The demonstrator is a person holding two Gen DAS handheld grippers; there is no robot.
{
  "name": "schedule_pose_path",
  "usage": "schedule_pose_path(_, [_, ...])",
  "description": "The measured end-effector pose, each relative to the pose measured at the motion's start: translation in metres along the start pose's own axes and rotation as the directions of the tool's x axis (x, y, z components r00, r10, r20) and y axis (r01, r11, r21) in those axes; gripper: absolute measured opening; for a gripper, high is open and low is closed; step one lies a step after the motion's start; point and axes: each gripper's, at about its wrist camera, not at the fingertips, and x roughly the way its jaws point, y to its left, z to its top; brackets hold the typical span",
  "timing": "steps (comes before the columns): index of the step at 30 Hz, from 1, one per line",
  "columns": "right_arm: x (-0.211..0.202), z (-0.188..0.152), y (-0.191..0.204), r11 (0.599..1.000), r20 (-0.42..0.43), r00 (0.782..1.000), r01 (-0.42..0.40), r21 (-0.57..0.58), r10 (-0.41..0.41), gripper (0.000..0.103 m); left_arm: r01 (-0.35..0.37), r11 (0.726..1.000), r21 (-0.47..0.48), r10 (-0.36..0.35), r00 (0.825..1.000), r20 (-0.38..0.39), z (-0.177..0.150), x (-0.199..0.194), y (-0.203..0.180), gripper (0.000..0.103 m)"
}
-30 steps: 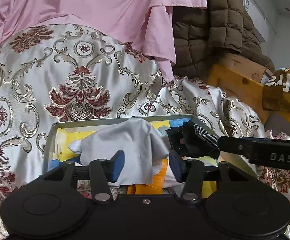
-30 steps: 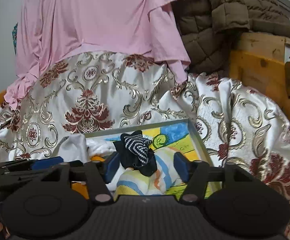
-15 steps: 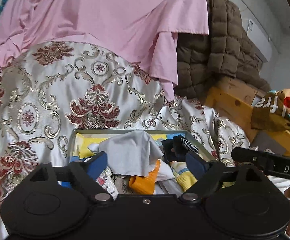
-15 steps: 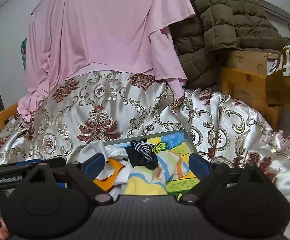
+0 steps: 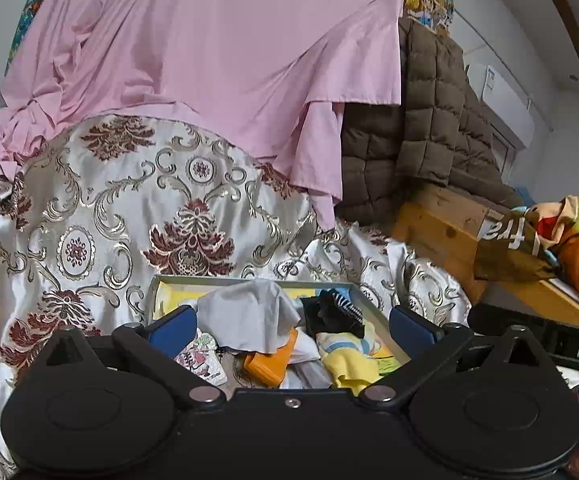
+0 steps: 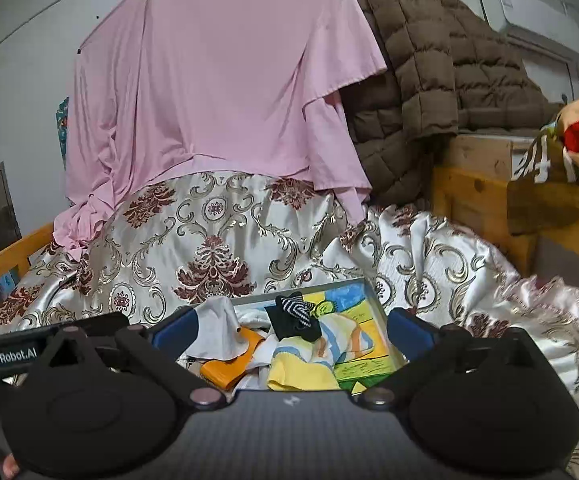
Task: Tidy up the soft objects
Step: 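Lift both tools away from the tray back toward the pile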
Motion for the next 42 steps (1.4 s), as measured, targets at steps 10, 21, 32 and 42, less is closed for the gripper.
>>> schedule_pose_path(10, [-0.024,0.003,0.002,1.000,0.025,1.000,-0.005,0.003,0.005,0.103,-0.001,1.000,0.025,0.000,0.999,0.040,0.000,-0.026,-0.013,0.102])
schedule_pose_path(21, [-0.040,-0.009,0.007,1.000,0.030,1.000,-0.004,0.009,0.004,0.103,-0.023,0.999,0.022,0.021,0.996,0.087,-0.011,-0.052,-0.017,0.102])
schedule_pose_path(32, [-0.060,-0.034,0.009,0.999,0.032,0.999,0.021,0.026,-0.022,0.103,-0.084,0.996,0.006,0.083,0.991,0.102,-0.033,-0.079,-0.012,0.102])
schedule_pose_path(42, [-0.079,-0.053,0.017,0.999,0.049,0.998,0.036,0.031,-0.037,0.103,-0.126,0.992,-0.011,0.127,0.988,0.091,-0.053,-0.099,-0.001,0.102])
